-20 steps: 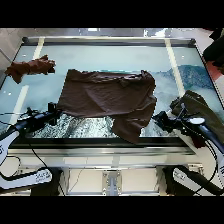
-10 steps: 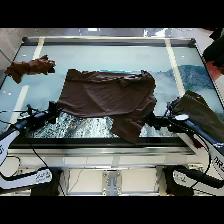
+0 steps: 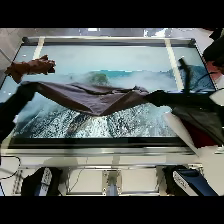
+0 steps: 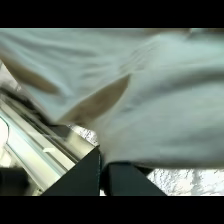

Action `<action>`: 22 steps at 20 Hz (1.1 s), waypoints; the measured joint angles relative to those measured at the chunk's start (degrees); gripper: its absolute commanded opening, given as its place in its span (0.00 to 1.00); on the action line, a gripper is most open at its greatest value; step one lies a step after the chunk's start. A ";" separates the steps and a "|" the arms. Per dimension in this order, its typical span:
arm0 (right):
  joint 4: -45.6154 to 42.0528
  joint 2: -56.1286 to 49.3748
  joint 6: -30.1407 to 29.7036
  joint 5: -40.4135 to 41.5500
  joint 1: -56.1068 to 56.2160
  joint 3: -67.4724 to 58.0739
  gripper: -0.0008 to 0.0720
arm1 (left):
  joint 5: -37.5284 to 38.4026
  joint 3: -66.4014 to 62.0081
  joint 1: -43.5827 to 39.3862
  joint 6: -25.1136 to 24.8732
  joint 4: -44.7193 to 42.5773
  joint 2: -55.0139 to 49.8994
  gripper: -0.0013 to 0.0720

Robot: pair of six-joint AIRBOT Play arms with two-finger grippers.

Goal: Fold the shirts.

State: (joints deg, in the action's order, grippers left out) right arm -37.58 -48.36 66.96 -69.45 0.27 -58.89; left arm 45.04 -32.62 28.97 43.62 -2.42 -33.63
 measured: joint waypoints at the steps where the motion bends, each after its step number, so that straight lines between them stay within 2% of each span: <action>1: -2.38 3.45 1.44 -1.05 0.00 -3.50 0.03 | -0.20 -0.74 2.45 1.79 0.11 6.25 0.03; 4: -9.75 10.91 5.20 -0.90 0.00 -13.86 0.03 | -3.28 -6.08 10.93 8.37 -4.31 19.37 0.03; 7: -18.05 13.57 7.34 0.17 0.00 -24.85 0.03 | -2.36 -16.79 18.21 17.09 -16.50 22.05 0.03; 10: -25.66 12.17 8.33 0.61 0.00 -33.92 0.03 | 6.82 -28.98 21.24 21.03 -24.33 15.37 0.03; 13: -31.91 7.87 8.72 0.24 0.02 -38.84 0.03 | 21.18 -37.44 21.97 21.40 -24.24 3.69 0.03; 15: -34.56 2.89 9.14 -1.88 0.07 -40.22 0.03 | 26.64 -40.09 19.82 19.69 -23.19 -4.20 0.03; 17: -36.33 -3.76 9.64 -4.24 0.07 -40.92 0.03 | 28.98 -41.31 15.43 18.64 -25.29 -11.06 0.03; 19: -37.55 -11.23 10.01 -5.68 0.07 -41.33 0.03 | 29.33 -42.01 7.87 17.90 -31.85 -18.32 0.03; 22: -38.66 -23.39 10.32 -6.45 0.07 -41.57 0.03 | 24.22 -42.64 -4.81 18.40 -46.05 -28.87 0.03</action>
State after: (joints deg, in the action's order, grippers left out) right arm -76.25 -71.75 77.28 -75.90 0.34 -100.47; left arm 69.25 -75.26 24.16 62.02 -48.47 -62.50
